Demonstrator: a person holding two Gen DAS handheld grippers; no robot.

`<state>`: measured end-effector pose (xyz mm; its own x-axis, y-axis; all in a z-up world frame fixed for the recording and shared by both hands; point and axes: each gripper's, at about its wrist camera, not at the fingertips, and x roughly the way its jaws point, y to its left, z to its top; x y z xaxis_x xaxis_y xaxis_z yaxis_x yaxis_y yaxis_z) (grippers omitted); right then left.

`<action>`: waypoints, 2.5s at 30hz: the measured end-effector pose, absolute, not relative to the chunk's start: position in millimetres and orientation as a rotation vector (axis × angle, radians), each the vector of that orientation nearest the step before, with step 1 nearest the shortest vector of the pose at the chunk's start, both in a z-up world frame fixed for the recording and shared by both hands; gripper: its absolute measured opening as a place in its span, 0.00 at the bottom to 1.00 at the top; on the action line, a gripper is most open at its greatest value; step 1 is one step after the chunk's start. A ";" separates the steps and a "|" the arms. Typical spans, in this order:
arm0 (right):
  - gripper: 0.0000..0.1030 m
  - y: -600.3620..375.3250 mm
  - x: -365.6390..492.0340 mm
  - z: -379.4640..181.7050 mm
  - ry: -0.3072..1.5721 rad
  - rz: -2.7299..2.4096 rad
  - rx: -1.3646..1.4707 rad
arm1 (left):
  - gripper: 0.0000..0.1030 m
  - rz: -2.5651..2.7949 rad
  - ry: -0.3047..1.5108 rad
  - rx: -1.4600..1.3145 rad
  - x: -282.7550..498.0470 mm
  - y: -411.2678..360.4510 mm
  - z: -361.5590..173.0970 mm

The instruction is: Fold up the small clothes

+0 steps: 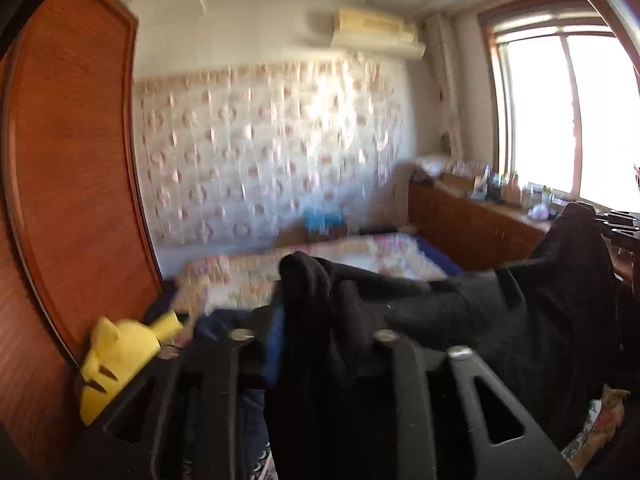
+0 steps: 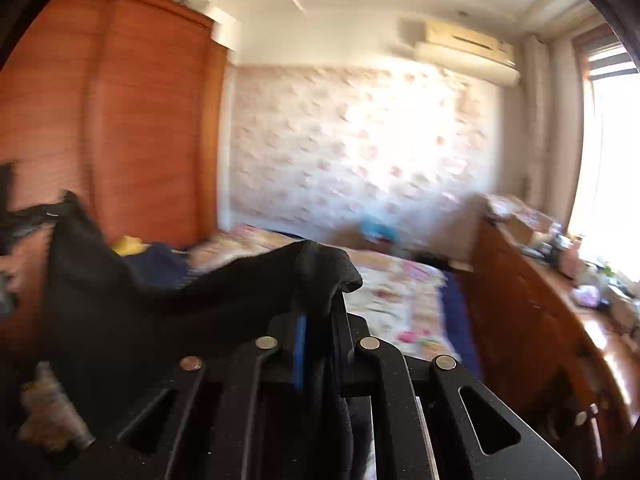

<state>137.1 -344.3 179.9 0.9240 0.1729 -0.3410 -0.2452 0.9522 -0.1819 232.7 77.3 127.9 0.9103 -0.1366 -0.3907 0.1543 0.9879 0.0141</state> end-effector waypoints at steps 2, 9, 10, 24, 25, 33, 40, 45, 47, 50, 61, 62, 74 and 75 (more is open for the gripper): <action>0.30 -342.4 182.7 150.6 0.440 0.135 -0.207 | 0.46 -0.190 0.508 0.021 261.3 79.0 98.3; 0.32 -359.7 201.7 47.3 0.640 0.134 -0.072 | 0.79 -0.286 0.681 0.054 250.8 75.0 10.3; 0.34 -361.0 197.1 37.3 0.657 0.149 -0.075 | 0.79 -0.287 0.692 0.061 242.4 72.7 2.3; 0.48 -398.0 208.1 -9.0 0.766 0.212 0.011 | 0.79 -0.287 0.852 0.109 200.0 52.5 -66.8; 0.48 -395.2 208.6 -11.5 0.775 0.210 0.016 | 0.79 -0.289 0.861 0.109 202.9 53.1 -70.4; 0.47 -373.6 203.4 -7.0 0.813 0.242 -0.016 | 0.79 -0.293 0.881 0.100 201.9 49.3 -85.8; 0.07 -362.5 180.3 -6.0 0.777 0.264 -0.074 | 0.82 -0.296 0.885 0.102 200.2 50.3 -86.3; 0.07 -369.0 179.2 -17.4 0.758 0.247 -0.035 | 0.82 -0.296 0.885 0.101 202.7 48.3 -87.0; 0.07 -370.9 177.6 -17.4 0.750 0.243 -0.024 | 0.82 -0.296 0.885 0.103 202.8 47.1 -87.2; 0.07 -368.6 175.4 -21.8 0.733 0.246 -0.038 | 0.82 -0.295 0.882 0.103 203.3 46.2 -87.2; 0.07 -364.0 172.6 -27.6 0.713 0.225 -0.058 | 0.35 -0.307 0.830 0.038 182.5 53.6 -68.1; 0.07 -364.1 172.3 -27.4 0.713 0.226 -0.055 | 0.35 -0.298 0.835 0.048 183.2 52.6 -69.5; 0.06 -367.1 169.6 -25.4 0.700 0.224 -0.040 | 0.07 -0.302 0.802 0.039 178.6 49.2 -66.0; 0.06 -366.5 168.9 -23.5 0.696 0.221 -0.040 | 0.07 -0.300 0.789 0.031 176.6 50.1 -61.7</action>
